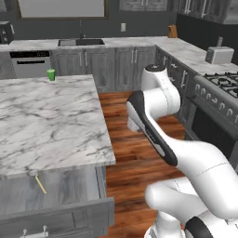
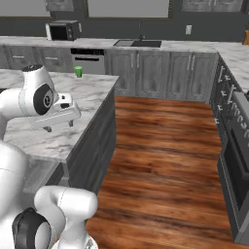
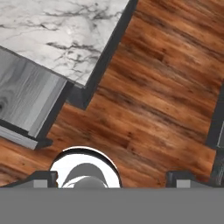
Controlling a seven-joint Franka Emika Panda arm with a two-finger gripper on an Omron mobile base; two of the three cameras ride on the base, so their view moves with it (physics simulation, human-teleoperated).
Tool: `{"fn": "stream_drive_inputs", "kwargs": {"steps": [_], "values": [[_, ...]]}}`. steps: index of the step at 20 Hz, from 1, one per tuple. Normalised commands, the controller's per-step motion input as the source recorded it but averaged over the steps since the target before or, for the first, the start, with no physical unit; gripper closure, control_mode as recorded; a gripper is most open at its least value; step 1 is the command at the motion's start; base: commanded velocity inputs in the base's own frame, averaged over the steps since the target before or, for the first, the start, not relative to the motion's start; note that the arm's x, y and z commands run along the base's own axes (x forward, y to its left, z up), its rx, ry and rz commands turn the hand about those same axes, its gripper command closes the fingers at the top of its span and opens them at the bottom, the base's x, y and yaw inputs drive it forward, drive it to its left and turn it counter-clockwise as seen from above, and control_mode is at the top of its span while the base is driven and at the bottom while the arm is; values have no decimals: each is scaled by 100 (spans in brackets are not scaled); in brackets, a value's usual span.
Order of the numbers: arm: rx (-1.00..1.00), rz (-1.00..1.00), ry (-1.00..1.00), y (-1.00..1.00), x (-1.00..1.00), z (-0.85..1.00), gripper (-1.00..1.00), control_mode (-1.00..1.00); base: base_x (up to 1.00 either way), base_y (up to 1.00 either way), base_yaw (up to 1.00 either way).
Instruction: Pick up the straw from the left drawer and put it inside the smoothie cup.
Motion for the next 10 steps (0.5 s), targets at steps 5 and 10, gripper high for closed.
{"fn": "stream_drive_inputs", "kwargs": {"steps": [5, 10], "values": [[0, 0, 0, 0, 0, 0, -100, 100, -8, 0, 33], [0, 0, 0, 0, 0, 0, -100, 100, 0, 0, 35]]}}
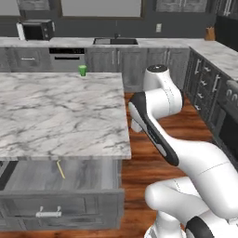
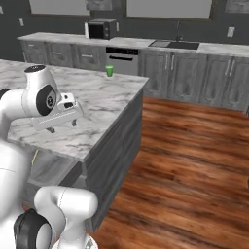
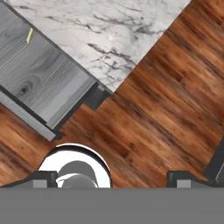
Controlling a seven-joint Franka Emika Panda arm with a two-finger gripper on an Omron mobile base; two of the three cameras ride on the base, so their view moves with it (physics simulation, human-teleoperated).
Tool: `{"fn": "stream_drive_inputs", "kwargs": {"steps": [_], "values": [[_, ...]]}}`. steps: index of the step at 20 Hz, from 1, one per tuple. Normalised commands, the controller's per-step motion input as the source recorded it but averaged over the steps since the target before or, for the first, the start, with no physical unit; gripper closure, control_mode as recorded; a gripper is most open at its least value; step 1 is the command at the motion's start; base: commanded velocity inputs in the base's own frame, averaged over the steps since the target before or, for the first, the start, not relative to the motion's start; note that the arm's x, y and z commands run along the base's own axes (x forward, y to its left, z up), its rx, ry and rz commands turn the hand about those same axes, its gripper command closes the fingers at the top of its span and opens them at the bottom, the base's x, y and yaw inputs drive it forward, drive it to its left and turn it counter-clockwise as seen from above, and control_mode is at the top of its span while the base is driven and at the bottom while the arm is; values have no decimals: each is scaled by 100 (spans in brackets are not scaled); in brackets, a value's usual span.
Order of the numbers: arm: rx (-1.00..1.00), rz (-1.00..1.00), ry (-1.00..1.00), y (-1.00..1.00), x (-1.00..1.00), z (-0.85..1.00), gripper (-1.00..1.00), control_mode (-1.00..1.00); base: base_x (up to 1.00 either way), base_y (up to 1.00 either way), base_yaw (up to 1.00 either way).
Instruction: Pick up the straw from the left drawer and put it inside the smoothie cup.
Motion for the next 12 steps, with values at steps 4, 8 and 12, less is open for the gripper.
{"fn": "stream_drive_inputs", "kwargs": {"steps": [4, 8, 12], "values": [[0, 0, 0, 0, 0, 0, -100, 100, 0, 0, 33], [0, 0, 0, 0, 0, 0, -100, 100, 0, 0, 30], [0, 0, 0, 0, 0, 0, -100, -100, 0, 0, 5]]}}
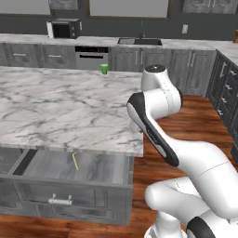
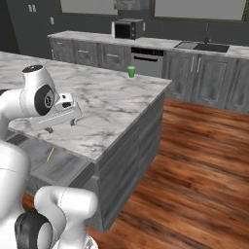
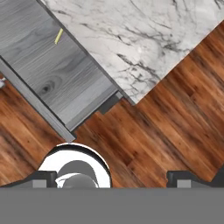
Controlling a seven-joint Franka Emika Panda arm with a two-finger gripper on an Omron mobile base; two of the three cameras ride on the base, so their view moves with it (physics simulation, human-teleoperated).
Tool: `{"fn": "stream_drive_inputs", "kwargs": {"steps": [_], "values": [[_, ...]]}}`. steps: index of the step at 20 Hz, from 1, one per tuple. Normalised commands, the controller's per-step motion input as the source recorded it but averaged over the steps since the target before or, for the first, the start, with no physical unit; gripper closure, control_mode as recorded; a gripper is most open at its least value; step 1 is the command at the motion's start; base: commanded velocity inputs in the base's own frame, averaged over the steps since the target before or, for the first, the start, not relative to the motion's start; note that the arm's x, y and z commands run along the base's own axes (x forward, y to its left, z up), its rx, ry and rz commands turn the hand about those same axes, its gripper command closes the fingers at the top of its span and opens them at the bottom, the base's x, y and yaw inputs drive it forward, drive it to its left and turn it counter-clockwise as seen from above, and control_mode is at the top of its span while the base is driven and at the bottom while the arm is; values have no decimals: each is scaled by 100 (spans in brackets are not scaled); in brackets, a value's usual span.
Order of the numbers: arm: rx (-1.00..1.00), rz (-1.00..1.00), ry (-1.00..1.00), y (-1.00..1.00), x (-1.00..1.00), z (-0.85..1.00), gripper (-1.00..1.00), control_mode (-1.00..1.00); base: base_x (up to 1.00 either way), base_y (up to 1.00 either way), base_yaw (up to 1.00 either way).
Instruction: Pick up the straw from the left drawer and put it inside the smoothie cup.
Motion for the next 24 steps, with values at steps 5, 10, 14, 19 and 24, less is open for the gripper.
{"fn": "stream_drive_inputs", "kwargs": {"steps": [5, 10, 14, 19, 24], "values": [[0, 0, 0, 0, 0, 0, -100, -100, 0, 0, 0], [0, 0, 0, 50, 0, -26, -100, -100, 0, 0, 0], [0, 0, 0, 100, -2, -58, -100, -100, 0, 0, 0], [4, 0, 0, 100, -2, -64, -100, -100, 0, 0, 0], [5, 4, 0, 100, 0, -63, -100, -100, 0, 0, 0]]}}
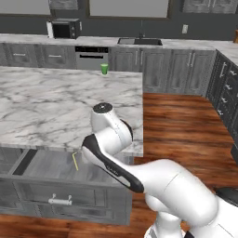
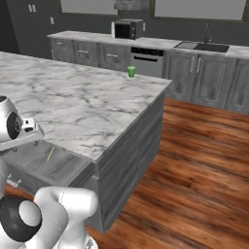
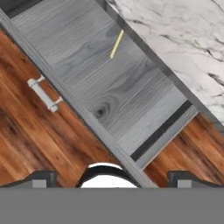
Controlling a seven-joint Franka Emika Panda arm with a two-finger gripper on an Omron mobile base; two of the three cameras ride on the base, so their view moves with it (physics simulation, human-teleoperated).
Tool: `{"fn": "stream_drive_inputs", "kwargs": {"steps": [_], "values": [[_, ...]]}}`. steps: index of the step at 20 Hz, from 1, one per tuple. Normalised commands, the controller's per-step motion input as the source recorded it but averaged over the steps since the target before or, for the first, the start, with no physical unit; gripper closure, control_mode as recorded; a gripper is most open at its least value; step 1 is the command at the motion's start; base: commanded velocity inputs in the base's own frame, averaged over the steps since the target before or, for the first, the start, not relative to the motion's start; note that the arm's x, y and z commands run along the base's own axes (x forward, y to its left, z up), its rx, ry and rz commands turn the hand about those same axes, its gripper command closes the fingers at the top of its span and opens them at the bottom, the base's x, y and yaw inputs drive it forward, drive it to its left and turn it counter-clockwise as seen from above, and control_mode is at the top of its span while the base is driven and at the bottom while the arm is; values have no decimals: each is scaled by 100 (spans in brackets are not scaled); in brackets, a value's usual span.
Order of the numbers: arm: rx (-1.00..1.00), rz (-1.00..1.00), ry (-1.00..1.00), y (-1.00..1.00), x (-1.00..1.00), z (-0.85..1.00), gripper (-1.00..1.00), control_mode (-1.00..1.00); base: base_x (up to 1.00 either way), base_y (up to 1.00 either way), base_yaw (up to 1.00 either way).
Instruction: Pick up the straw from the left drawer and put it inside the smoothie cup.
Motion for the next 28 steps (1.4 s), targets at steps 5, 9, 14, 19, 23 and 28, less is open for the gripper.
{"fn": "stream_drive_inputs", "kwargs": {"steps": [5, 9, 14, 19, 23, 28], "values": [[9, 3, 0, 88, 0, -67, -100, -100, 0, 0, 0], [1, 0, 0, 34, 0, -58, -100, -100, 0, 0, 0], [2, 0, -10, 2, 18, -49, -100, -100, 0, 0, 0], [9, 0, -6, 0, 19, -47, -100, -100, 0, 0, 0], [3, 0, 0, 0, 16, -30, -100, -100, 0, 0, 0], [0, 0, 0, 0, 13, -28, -100, -100, 0, 0, 0]]}}
